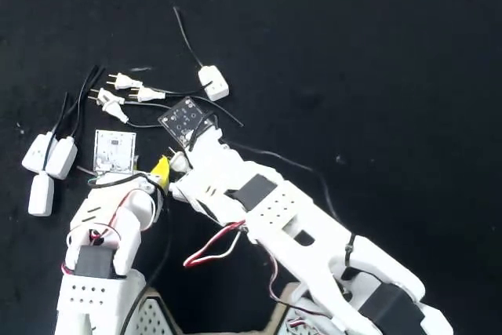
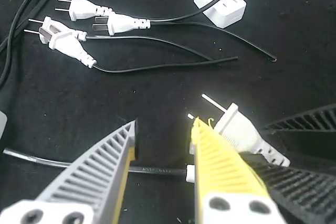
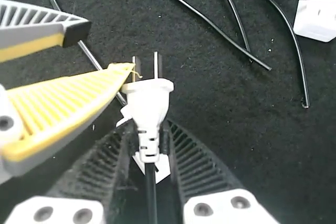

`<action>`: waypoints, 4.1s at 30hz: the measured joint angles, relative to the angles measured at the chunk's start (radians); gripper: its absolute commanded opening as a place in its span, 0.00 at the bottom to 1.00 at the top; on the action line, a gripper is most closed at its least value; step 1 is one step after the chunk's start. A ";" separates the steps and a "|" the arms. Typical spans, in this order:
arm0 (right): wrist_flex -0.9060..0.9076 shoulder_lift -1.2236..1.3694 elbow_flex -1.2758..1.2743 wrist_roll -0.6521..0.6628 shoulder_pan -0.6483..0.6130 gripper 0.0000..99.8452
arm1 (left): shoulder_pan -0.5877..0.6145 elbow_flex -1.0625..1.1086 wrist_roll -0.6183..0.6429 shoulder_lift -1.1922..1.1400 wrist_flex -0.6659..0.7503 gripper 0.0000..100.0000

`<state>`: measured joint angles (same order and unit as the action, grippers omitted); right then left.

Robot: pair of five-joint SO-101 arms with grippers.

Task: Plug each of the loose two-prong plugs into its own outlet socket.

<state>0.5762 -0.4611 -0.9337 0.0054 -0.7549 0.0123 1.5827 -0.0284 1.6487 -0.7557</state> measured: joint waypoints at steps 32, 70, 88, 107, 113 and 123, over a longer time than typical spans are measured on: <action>-0.060 -0.147 -0.103 -0.034 -0.012 0.01 | -0.028 -0.032 0.074 0.008 0.011 0.18; -0.161 -0.198 -0.170 -0.144 -0.011 0.01 | -0.029 -0.006 0.074 0.000 0.009 0.18; -0.161 -0.198 -0.170 -0.215 -0.011 0.01 | -0.041 0.011 0.074 0.005 0.009 0.18; -0.161 -0.198 -0.170 -0.244 -0.011 0.01 | -0.049 0.011 0.072 0.002 0.009 0.18; -0.161 -0.198 -0.170 -0.252 -0.011 0.01 | -0.049 0.011 0.072 0.002 0.009 0.18; -0.161 -0.198 -0.170 -0.252 -0.009 0.01 | -0.049 0.028 0.072 0.006 0.011 0.18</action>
<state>0.4150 -0.6590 -1.1040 -0.2463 -0.7641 -0.0368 1.6103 0.0437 1.6548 -0.7449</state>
